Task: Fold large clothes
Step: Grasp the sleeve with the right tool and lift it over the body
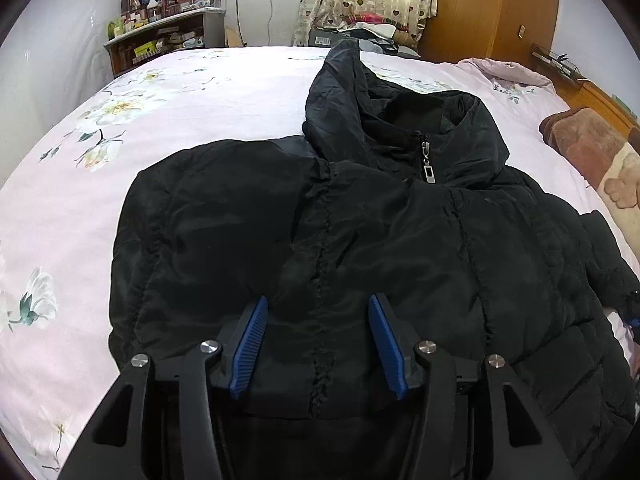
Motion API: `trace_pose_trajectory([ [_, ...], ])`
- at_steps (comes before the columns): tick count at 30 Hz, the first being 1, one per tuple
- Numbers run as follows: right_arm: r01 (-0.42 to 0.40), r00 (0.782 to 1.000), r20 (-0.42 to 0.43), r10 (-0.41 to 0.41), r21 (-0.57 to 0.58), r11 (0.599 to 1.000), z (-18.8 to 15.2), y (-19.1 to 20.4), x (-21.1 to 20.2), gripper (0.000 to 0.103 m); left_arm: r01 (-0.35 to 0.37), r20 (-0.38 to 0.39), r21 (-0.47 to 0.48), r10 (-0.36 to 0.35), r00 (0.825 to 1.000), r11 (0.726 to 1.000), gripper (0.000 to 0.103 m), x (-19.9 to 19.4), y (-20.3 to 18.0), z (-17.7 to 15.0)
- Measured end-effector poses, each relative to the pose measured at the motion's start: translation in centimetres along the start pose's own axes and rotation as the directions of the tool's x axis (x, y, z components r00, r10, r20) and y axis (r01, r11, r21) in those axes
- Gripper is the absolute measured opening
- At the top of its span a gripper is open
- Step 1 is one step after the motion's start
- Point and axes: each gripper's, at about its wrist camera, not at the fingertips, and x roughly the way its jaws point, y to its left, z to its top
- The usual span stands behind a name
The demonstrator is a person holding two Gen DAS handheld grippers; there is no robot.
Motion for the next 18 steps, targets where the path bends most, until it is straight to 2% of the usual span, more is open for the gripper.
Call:
trace_pose_trajectory([
  [1,0.011,1.0,0.004,-0.011,0.013,1.0,0.2,0.0,0.0,0.059,0.001,-0.001,0.001,-0.001,1.0,1.0,0.055,0.0,0.1,0.1],
  [2,0.025,1.0,0.009,-0.025,0.016,1.0,0.3,0.0,-0.3,0.041,0.004,-0.001,-0.001,-0.004,1.0,1.0,0.055,-0.1,0.1,0.1],
  [4,0.015,1.0,0.01,-0.015,0.009,1.0,1.0,0.3,-0.7,0.019,0.01,-0.006,-0.002,-0.01,1.0,1.0,0.055,-0.3,0.3,0.2],
  [5,0.025,1.0,0.014,-0.025,-0.004,1.0,1.0,1.0,-1.2,0.015,0.014,-0.009,-0.003,-0.014,1.0,1.0,0.055,-0.5,0.4,0.2],
  [9,0.018,0.998,0.069,-0.011,-0.104,0.994,1.2,4.8,-5.4,0.012,0.031,-0.008,-0.027,-0.031,0.999,0.999,0.055,-2.1,0.8,0.5],
  [13,-0.042,0.988,0.136,0.073,-0.217,0.975,0.8,9.8,-11.0,0.012,0.047,0.025,-0.04,-0.046,0.999,0.998,0.055,-4.7,1.2,0.8],
  [15,-0.084,0.978,0.16,0.136,-0.298,0.951,0.1,13.3,-14.0,0.012,0.052,0.046,-0.039,-0.05,0.998,0.998,0.055,-6.1,1.4,0.9],
  [18,-0.143,0.963,0.15,0.224,-0.419,0.896,-2.2,18.9,-17.3,0.011,0.052,0.076,-0.038,-0.049,0.996,0.998,0.055,-8.2,1.9,1.0],
])
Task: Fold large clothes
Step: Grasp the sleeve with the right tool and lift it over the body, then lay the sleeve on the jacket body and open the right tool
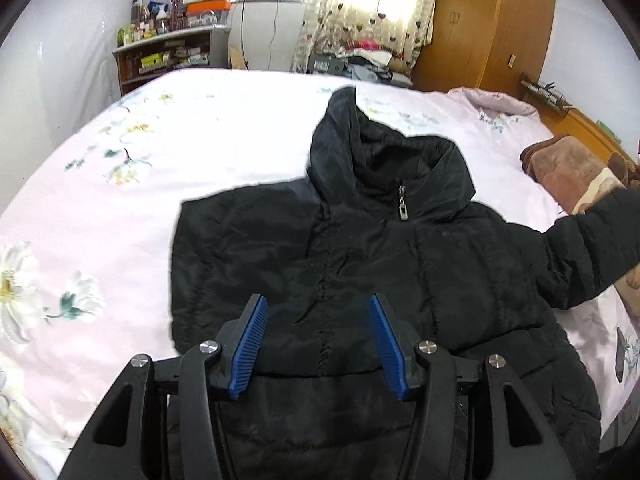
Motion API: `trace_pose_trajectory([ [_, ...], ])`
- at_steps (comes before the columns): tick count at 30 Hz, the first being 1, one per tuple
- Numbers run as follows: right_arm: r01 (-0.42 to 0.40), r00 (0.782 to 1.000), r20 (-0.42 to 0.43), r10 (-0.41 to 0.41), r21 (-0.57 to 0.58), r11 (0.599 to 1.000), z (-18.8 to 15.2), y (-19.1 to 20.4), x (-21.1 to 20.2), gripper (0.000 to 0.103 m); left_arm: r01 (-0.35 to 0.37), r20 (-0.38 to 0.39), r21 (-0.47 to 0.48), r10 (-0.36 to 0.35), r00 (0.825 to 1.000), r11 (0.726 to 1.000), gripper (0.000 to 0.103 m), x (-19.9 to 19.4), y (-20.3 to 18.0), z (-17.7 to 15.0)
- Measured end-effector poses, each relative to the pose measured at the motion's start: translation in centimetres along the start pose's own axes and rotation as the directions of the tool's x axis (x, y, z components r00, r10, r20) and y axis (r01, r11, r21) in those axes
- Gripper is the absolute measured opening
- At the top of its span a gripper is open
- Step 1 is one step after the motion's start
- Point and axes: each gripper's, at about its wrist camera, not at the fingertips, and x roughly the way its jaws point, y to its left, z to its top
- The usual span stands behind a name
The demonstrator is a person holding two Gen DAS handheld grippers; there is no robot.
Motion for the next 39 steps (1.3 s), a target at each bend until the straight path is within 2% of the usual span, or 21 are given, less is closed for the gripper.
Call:
trace_pose_trajectory([
  [4,-0.085,0.996,-0.024,0.083,-0.133,0.987,-0.4,7.3,0.3,0.011,0.01,0.043,-0.023,-0.009,0.999,1.0,0.055,-2.7,1.3,0.0],
  [10,-0.183,0.974,-0.177,0.14,-0.259,0.948,-5.8,15.7,4.3,0.012,0.003,0.072,-0.065,0.002,0.997,0.998,0.055,-5.2,4.0,-0.7],
  [15,-0.234,0.937,-0.327,0.126,-0.317,0.919,-12.1,19.9,9.7,0.012,-0.019,0.075,-0.111,0.028,0.997,0.994,0.055,-6.1,6.6,-1.8],
  [18,-0.251,0.909,-0.404,0.101,-0.337,0.908,-15.4,21.6,12.9,0.016,-0.03,0.066,-0.137,0.039,0.997,0.99,0.055,-6.0,7.9,-2.5],
  [20,-0.263,0.892,-0.443,0.092,-0.34,0.903,-17.1,21.9,14.3,0.028,-0.035,0.055,-0.151,0.044,0.998,0.988,0.055,-5.7,8.5,-2.9],
  [21,-0.29,0.868,-0.485,0.104,-0.326,0.9,-18.3,22.1,15.6,0.033,-0.037,0.05,-0.157,0.045,0.998,0.987,0.055,-5.5,8.8,-3.1],
  [22,-0.301,0.855,-0.507,0.107,-0.318,0.899,-18.8,22.6,15.9,0.045,-0.038,0.044,-0.162,0.046,0.998,0.986,0.055,-5.4,8.9,-3.2],
  [23,-0.31,0.843,-0.527,0.105,-0.317,0.896,-19.5,22.9,16.4,0.051,-0.038,0.038,-0.167,0.045,0.998,0.985,0.055,-5.2,9.1,-3.3],
  [26,-0.331,0.856,-0.506,0.108,-0.376,0.865,-20.1,24.0,15.2,0.055,-0.03,0.034,-0.171,0.037,0.999,0.985,0.055,-4.9,9.2,-3.3],
  [30,-0.445,0.824,-0.517,0.233,-0.335,0.83,-18.8,24.5,12.2,0.058,-0.001,0.048,-0.149,0.009,0.999,0.989,0.058,-4.6,7.7,-2.1],
  [34,-0.495,0.819,-0.481,0.311,-0.321,0.807,-17.3,23.2,9.6,0.058,0.056,0.054,-0.114,-0.05,0.997,0.992,0.064,-3.5,5.3,-0.2],
  [35,-0.487,0.83,-0.462,0.313,-0.326,0.81,-16.9,22.6,9.2,0.058,0.072,0.051,-0.101,-0.067,0.996,0.992,0.065,-3.0,4.5,0.1],
  [36,-0.457,0.852,-0.432,0.295,-0.341,0.821,-16.3,21.4,8.8,0.058,0.09,0.043,-0.087,-0.087,0.995,0.992,0.066,-2.2,3.7,0.5],
  [37,-0.406,0.88,-0.402,0.253,-0.357,0.841,-15.7,20.0,8.9,0.058,0.108,0.03,-0.079,-0.106,0.994,0.991,0.066,-1.2,2.9,0.8],
  [39,-0.307,0.911,-0.374,0.173,-0.339,0.889,-14.4,16.5,9.8,0.058,0.134,-0.024,-0.066,-0.136,0.99,0.989,0.066,1.6,1.4,1.3],
])
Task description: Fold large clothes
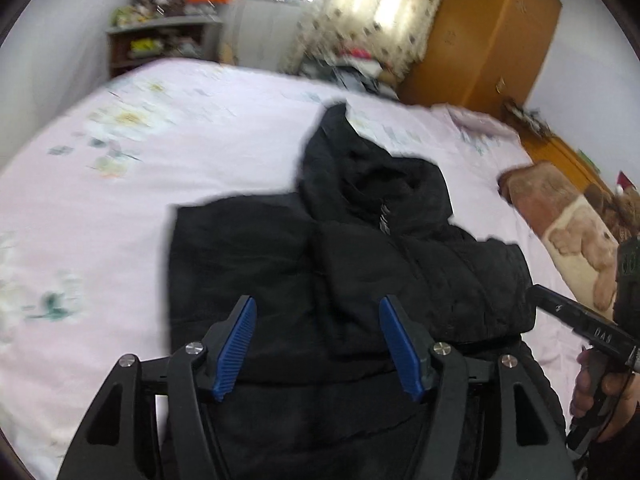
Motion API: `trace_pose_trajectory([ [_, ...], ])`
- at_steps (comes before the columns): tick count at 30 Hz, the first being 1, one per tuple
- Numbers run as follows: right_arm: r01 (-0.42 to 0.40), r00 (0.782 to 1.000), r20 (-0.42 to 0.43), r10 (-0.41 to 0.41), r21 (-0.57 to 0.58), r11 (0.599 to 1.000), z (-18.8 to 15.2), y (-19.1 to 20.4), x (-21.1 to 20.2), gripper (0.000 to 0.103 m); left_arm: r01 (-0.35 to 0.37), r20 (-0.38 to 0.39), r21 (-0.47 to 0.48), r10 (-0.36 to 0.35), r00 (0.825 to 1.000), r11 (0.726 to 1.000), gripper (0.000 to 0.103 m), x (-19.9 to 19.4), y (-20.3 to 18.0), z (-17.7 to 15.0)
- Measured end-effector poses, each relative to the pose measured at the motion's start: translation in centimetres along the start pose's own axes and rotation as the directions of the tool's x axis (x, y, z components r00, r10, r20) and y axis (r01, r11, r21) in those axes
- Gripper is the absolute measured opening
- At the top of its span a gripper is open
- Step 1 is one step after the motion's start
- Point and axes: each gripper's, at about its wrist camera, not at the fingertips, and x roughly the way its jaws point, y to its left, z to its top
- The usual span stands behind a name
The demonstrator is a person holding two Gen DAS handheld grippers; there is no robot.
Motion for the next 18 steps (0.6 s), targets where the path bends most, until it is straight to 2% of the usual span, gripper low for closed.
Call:
trace_pose_trajectory([
  [4,0.123,0.992,0.006,-0.124,0.119,0.985,-0.3,-6.3,-0.6,0.058,-0.039,-0.099,0.009,0.039,0.994,0.999,0.063,5.9,-1.1,0.3],
  [5,0.147,0.989,0.011,-0.15,0.138,0.979,-0.3,-7.7,-0.7,0.056,-0.021,-0.106,-0.002,0.02,0.994,1.0,0.049,6.5,-1.2,0.2],
  [6,0.162,0.986,0.013,-0.165,0.148,0.976,-0.2,-8.5,-0.5,0.053,-0.007,-0.103,-0.005,0.007,0.995,1.0,0.024,7.0,-1.2,0.2],
  [8,0.175,0.984,0.01,-0.179,0.158,0.972,0.2,-9.6,-0.1,0.038,-0.055,-0.094,0.022,0.057,0.994,0.998,0.012,7.3,-1.5,-0.2],
  [9,0.182,0.983,0.006,-0.186,0.162,0.97,0.4,-10.2,1.0,0.034,-0.075,-0.083,0.035,0.078,0.994,0.997,0.009,7.2,-1.6,-0.5],
  [10,0.19,0.982,-0.006,-0.191,0.16,0.969,0.4,-10.4,1.7,0.025,-0.105,-0.076,0.053,0.108,0.991,0.993,0.008,7.3,-1.7,-0.9],
  [11,0.193,0.981,-0.028,-0.191,0.162,0.968,0.3,-10.7,3.0,0.022,-0.137,-0.074,0.072,0.142,0.987,0.988,0.005,7.5,-1.7,-1.2],
  [13,0.191,0.98,-0.081,-0.18,0.151,0.97,-0.7,-11.4,5.0,0.022,-0.183,-0.073,0.097,0.191,0.979,0.978,0.003,8.1,-1.2,-1.9],
  [18,0.21,0.974,-0.107,-0.197,0.123,0.97,-2.1,-11.5,7.8,0.019,-0.193,-0.089,0.095,0.202,0.975,0.977,0.002,9.4,-0.6,-2.7],
])
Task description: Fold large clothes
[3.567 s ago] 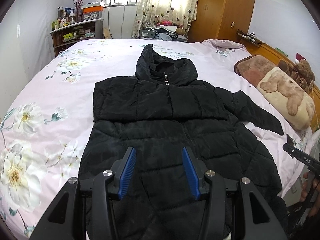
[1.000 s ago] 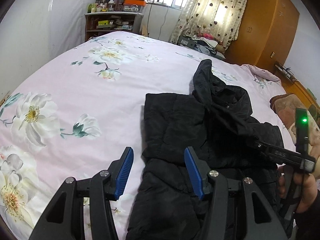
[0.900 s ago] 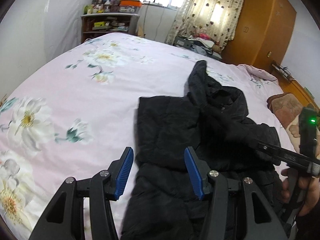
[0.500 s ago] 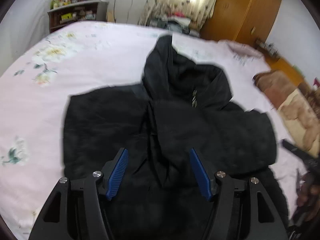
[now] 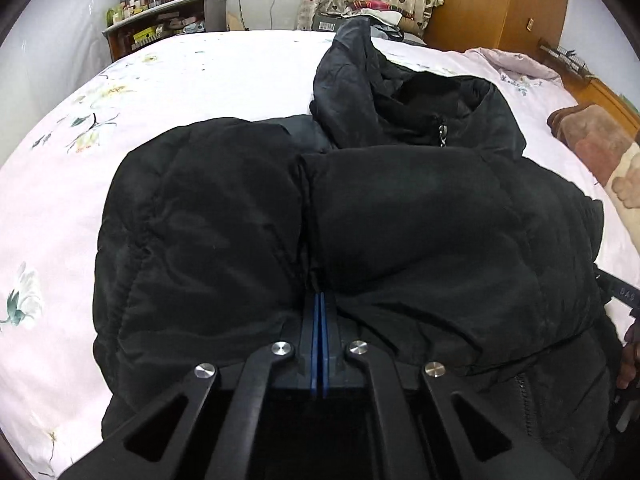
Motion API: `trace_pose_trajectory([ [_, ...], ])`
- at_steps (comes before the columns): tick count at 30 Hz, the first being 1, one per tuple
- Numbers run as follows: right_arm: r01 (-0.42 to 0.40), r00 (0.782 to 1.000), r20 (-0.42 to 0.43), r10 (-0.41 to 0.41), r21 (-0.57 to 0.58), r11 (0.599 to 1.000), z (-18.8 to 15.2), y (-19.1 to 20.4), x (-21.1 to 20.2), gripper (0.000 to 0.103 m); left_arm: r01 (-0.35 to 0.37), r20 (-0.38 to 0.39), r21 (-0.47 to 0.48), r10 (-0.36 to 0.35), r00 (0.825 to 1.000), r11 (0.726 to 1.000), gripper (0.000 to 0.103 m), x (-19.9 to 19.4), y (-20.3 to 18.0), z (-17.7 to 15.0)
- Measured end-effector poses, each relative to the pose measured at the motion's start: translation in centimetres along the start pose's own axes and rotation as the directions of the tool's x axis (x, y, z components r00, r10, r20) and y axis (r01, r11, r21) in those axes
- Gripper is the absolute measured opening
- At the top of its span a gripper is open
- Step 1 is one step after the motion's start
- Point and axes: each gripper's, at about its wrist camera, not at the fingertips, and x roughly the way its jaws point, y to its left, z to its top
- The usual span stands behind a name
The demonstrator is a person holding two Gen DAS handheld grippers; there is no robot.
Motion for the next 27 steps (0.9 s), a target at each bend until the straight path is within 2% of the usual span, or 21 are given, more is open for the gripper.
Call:
trace_pose_trajectory([
  [4,0.015,1.0,-0.009,-0.015,-0.007,1.0,0.9,0.1,-1.1,0.019,0.011,-0.004,0.0,-0.011,1.0,1.0,0.002,-1.2,0.2,0.4],
  [8,-0.018,0.996,0.088,0.019,-0.01,1.0,2.0,0.0,-5.0,0.021,0.013,0.054,-0.038,-0.011,0.998,0.999,0.003,-5.1,2.0,0.8],
  [10,-0.011,0.991,0.133,0.014,-0.021,1.0,3.0,-0.2,-6.1,0.021,0.012,0.107,-0.056,-0.006,0.994,0.998,0.007,-7.0,2.7,1.5],
  [12,0.004,0.989,0.146,-0.001,-0.024,1.0,4.5,-0.6,-5.9,0.021,0.03,0.147,-0.045,-0.023,0.989,0.999,0.021,-7.9,2.2,2.8],
  [13,0.015,0.989,0.147,-0.012,-0.02,1.0,5.1,-0.9,-5.5,0.021,0.033,0.17,-0.022,-0.029,0.985,0.999,0.023,-7.7,1.3,3.7],
  [15,0.023,0.991,0.132,-0.024,0.008,1.0,6.0,-1.6,-4.2,0.021,0.038,0.174,0.015,-0.04,0.984,0.999,0.025,-6.5,-0.2,5.0],
  [16,0.021,0.993,0.117,-0.023,0.026,0.999,6.5,-1.9,-3.4,0.021,0.042,0.155,0.028,-0.046,0.987,0.999,0.025,-5.1,-0.9,5.3],
  [19,0.043,0.995,0.084,-0.046,0.042,0.998,7.1,-2.4,-1.1,0.021,-0.002,0.068,0.073,-0.003,0.998,0.997,0.026,0.0,-1.9,5.2],
  [21,0.056,0.998,0.042,-0.057,0.03,0.998,7.0,-2.8,0.8,0.021,-0.004,0.05,0.078,0.0,0.999,0.997,0.026,2.1,-1.8,4.7],
  [23,0.067,0.998,0.004,-0.067,0.016,0.998,6.4,-2.8,2.4,0.02,0.008,0.063,0.084,-0.014,0.998,0.996,0.027,3.0,-1.4,4.0],
  [27,0.095,0.995,0.0,-0.095,-0.008,0.995,5.9,-2.5,3.3,0.019,0.006,0.067,0.084,-0.012,0.998,0.996,0.027,3.5,-1.5,3.8],
])
